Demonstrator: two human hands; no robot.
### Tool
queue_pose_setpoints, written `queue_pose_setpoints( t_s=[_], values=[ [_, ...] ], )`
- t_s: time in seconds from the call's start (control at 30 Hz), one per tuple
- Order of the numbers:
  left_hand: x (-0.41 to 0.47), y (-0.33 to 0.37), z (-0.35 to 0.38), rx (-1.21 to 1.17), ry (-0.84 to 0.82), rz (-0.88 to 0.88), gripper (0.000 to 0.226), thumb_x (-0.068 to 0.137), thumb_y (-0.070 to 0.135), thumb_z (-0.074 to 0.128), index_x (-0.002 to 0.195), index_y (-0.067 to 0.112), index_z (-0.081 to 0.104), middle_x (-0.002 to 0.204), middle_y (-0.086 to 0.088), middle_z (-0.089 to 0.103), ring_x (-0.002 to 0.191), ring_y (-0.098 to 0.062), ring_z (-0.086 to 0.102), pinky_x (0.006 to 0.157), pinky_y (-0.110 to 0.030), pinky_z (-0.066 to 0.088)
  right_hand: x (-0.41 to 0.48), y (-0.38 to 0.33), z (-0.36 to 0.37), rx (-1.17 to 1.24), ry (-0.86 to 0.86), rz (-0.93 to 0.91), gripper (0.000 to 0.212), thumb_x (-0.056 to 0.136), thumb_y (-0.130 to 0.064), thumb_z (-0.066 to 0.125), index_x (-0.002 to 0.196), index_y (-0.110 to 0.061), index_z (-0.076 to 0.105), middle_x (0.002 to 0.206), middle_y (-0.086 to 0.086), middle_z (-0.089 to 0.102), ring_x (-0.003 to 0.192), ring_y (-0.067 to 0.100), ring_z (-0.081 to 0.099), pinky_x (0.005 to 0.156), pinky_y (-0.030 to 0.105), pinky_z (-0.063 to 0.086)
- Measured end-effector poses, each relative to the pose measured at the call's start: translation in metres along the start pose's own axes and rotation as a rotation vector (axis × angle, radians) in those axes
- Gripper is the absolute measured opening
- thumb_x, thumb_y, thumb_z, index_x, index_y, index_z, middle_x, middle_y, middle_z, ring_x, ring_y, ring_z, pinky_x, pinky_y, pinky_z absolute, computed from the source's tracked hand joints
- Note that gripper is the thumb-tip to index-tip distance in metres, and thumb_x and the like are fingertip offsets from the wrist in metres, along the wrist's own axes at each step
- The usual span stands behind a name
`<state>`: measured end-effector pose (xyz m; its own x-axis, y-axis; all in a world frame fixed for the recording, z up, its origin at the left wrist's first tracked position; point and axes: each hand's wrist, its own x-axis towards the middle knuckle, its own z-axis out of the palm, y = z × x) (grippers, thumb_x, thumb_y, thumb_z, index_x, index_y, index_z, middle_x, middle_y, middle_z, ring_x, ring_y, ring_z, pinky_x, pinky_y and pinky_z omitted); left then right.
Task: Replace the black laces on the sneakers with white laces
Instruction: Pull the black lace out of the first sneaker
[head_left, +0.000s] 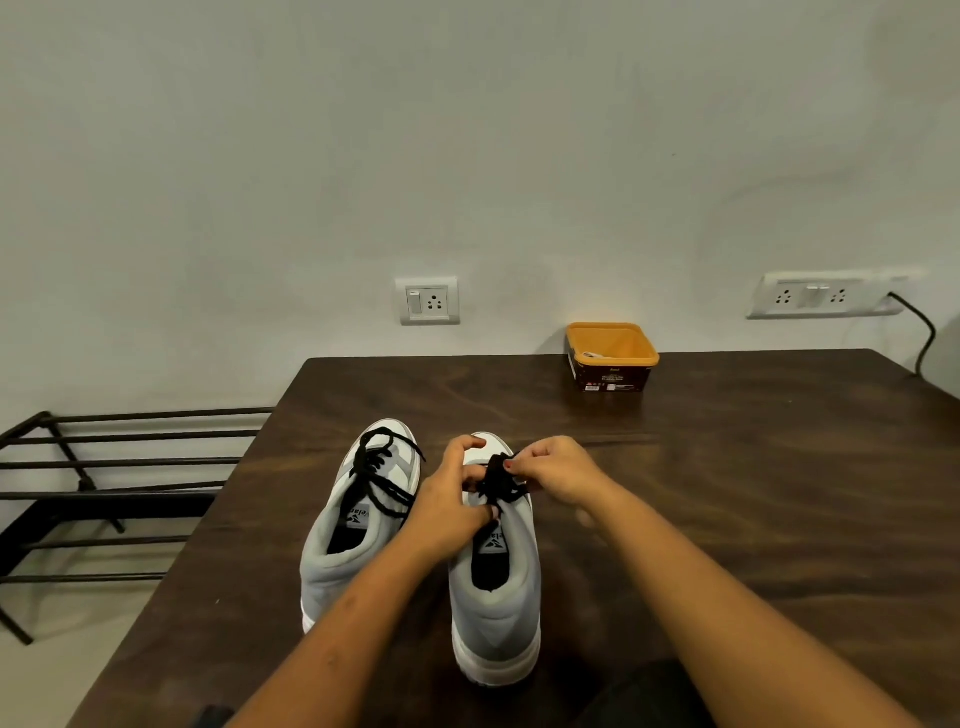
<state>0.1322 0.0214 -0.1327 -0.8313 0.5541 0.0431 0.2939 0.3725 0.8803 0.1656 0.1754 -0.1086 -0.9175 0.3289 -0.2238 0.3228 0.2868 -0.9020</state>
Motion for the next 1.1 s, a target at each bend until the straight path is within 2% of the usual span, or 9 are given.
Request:
queue_pose_setpoints(
  t_s=[0.1, 0.23, 0.3, 0.37, 0.57, 0.73, 0.87, 1.0, 1.1],
  values=[
    [-0.001, 0.001, 0.0, 0.009, 0.001, -0.002, 0.068, 0.08, -0.003, 0.064, 0.132, 0.027, 0.032, 0.111, 0.006, 0.064, 0.107, -0.006, 0.055, 0.092, -0.028, 0.048, 0.001, -0.004, -0.007, 0.164, 0.054, 0.037, 0.015, 0.092, -0.015, 0.057, 0.077, -0.014, 0.061, 0.069, -0.001, 0.057, 0.058, 0.007, 0.051, 0.045, 0.015, 0.035],
    [-0.003, 0.001, 0.0, 0.009, 0.015, 0.013, 0.069, 0.079, -0.004, 0.064, 0.131, 0.028, 0.033, 0.107, 0.009, 0.065, 0.1, 0.0, 0.057, 0.091, -0.029, 0.051, -0.002, -0.001, -0.002, 0.101, -0.044, 0.04, 0.017, 0.094, -0.023, 0.059, 0.094, -0.006, 0.063, 0.088, 0.005, 0.065, 0.07, 0.009, 0.057, 0.039, 0.009, 0.036],
    [-0.003, 0.002, 0.0, 0.006, 0.015, 0.026, 0.069, 0.079, -0.004, 0.064, 0.128, 0.032, 0.033, 0.103, 0.013, 0.063, 0.098, 0.004, 0.056, 0.088, -0.027, 0.052, 0.0, 0.001, 0.006, 0.14, -0.065, 0.021, 0.028, 0.091, -0.021, 0.065, 0.111, -0.002, 0.064, 0.101, 0.009, 0.067, 0.081, 0.01, 0.062, 0.051, 0.009, 0.044],
    [-0.004, 0.003, -0.001, -0.011, 0.023, 0.035, 0.068, 0.078, -0.005, 0.064, 0.124, 0.036, 0.035, 0.101, 0.012, 0.061, 0.097, 0.001, 0.058, 0.086, -0.025, 0.053, 0.002, -0.001, 0.011, 0.167, -0.031, -0.006, 0.029, 0.088, -0.012, 0.067, 0.116, -0.004, 0.064, 0.105, 0.01, 0.068, 0.088, 0.013, 0.064, 0.06, 0.013, 0.048],
    [-0.004, 0.007, 0.0, 0.004, 0.031, 0.037, 0.056, 0.079, -0.006, 0.061, 0.115, 0.032, 0.04, 0.101, 0.01, 0.058, 0.097, -0.002, 0.058, 0.083, -0.025, 0.053, 0.004, -0.006, -0.002, 0.397, 0.18, -0.071, 0.023, 0.089, 0.003, 0.06, 0.108, -0.007, 0.065, 0.071, -0.002, 0.06, 0.067, 0.009, 0.057, 0.058, 0.019, 0.046],
    [0.0, 0.001, 0.004, 0.109, 0.07, 0.013, 0.039, 0.078, 0.002, 0.065, 0.104, 0.029, 0.054, 0.113, 0.001, 0.057, 0.102, -0.014, 0.056, 0.093, -0.033, 0.048, 0.002, -0.002, -0.018, 0.456, 0.133, -0.121, 0.019, 0.093, 0.002, 0.055, 0.097, -0.012, 0.067, 0.091, 0.007, 0.07, 0.08, 0.01, 0.064, 0.062, 0.016, 0.053],
    [0.0, 0.0, 0.003, 0.135, 0.037, -0.041, 0.044, 0.082, 0.011, 0.065, 0.12, 0.029, 0.053, 0.121, -0.001, 0.057, 0.108, -0.017, 0.056, 0.096, -0.034, 0.047, 0.002, -0.004, -0.018, 0.48, 0.197, -0.182, 0.018, 0.088, 0.003, 0.061, 0.087, -0.013, 0.068, 0.084, 0.008, 0.067, 0.079, 0.012, 0.065, 0.066, 0.016, 0.056],
    [-0.005, 0.002, 0.003, 0.16, 0.025, -0.029, 0.059, 0.083, -0.003, 0.051, 0.128, 0.034, 0.041, 0.116, 0.008, 0.057, 0.105, -0.016, 0.059, 0.089, -0.039, 0.052, 0.002, -0.009, -0.021, 0.483, 0.345, -0.245, 0.019, 0.088, 0.004, 0.062, 0.084, -0.014, 0.067, 0.081, 0.006, 0.067, 0.077, 0.009, 0.064, 0.062, 0.013, 0.054],
    [-0.004, -0.002, 0.0, 0.215, 0.069, -0.032, 0.061, 0.081, -0.009, 0.042, 0.123, 0.036, 0.039, 0.12, 0.008, 0.063, 0.102, -0.013, 0.062, 0.079, -0.036, 0.054, 0.001, -0.013, -0.035, 0.663, 0.495, -0.275, 0.021, 0.09, 0.005, 0.058, 0.087, -0.014, 0.065, 0.083, 0.004, 0.066, 0.078, 0.007, 0.063, 0.064, 0.012, 0.054]
  ],
)
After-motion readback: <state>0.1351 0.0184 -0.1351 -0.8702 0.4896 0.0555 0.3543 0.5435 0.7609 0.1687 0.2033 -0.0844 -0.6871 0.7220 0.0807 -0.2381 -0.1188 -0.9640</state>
